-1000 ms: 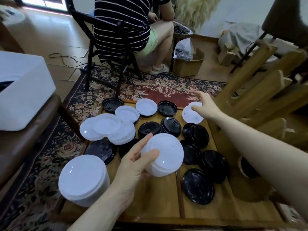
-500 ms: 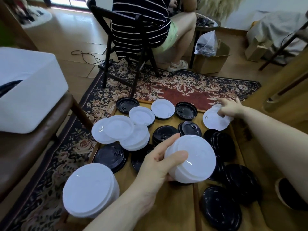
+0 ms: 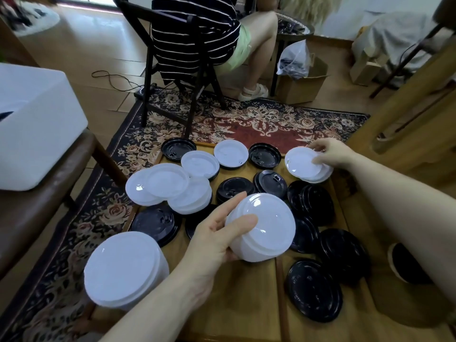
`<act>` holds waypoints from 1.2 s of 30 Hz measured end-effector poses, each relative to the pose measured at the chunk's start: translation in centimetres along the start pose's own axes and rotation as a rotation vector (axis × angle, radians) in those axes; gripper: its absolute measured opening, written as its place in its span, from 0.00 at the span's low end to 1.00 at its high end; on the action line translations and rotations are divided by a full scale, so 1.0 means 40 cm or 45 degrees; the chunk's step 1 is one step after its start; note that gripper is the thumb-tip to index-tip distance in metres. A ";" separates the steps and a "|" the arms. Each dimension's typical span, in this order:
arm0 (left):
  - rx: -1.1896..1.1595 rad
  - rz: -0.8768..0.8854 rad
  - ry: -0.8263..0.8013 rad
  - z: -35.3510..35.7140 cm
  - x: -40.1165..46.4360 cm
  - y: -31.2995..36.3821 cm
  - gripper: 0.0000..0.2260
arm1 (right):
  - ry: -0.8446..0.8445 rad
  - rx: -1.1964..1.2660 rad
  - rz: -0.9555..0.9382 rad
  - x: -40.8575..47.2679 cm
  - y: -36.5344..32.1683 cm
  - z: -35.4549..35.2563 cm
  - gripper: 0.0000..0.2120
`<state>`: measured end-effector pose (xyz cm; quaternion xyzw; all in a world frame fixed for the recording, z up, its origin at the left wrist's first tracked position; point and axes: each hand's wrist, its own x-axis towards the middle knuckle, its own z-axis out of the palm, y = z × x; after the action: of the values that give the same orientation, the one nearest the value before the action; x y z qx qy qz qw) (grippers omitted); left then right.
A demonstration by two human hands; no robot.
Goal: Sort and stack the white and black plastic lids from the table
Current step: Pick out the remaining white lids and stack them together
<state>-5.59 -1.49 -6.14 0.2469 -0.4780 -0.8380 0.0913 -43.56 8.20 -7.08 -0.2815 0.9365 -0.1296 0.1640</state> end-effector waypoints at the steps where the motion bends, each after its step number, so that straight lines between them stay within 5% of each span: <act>1: 0.004 0.003 0.008 0.001 -0.002 0.000 0.31 | 0.026 0.016 0.009 -0.007 -0.002 -0.003 0.18; 12: -0.043 -0.010 0.205 -0.001 -0.031 -0.013 0.20 | 0.622 0.406 -0.030 -0.159 -0.090 -0.061 0.12; 17: -0.117 0.016 0.386 0.010 -0.064 -0.042 0.19 | 0.407 0.938 0.070 -0.365 -0.165 0.029 0.07; 22: -0.166 0.059 0.464 0.018 -0.117 -0.054 0.22 | 0.217 0.959 0.194 -0.544 -0.166 0.179 0.04; 32: -0.172 -0.028 0.531 0.001 -0.205 -0.045 0.23 | 0.551 0.927 0.242 -0.635 -0.180 0.187 0.04; 36: -0.093 -0.161 0.356 0.005 -0.233 -0.047 0.20 | 0.731 1.047 0.078 -0.707 -0.215 0.156 0.03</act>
<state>2.50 3.30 -4.61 0.3873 -0.4135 -0.8163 0.1131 -14.75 16.42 -3.28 -0.1189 0.8232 -0.5552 0.0009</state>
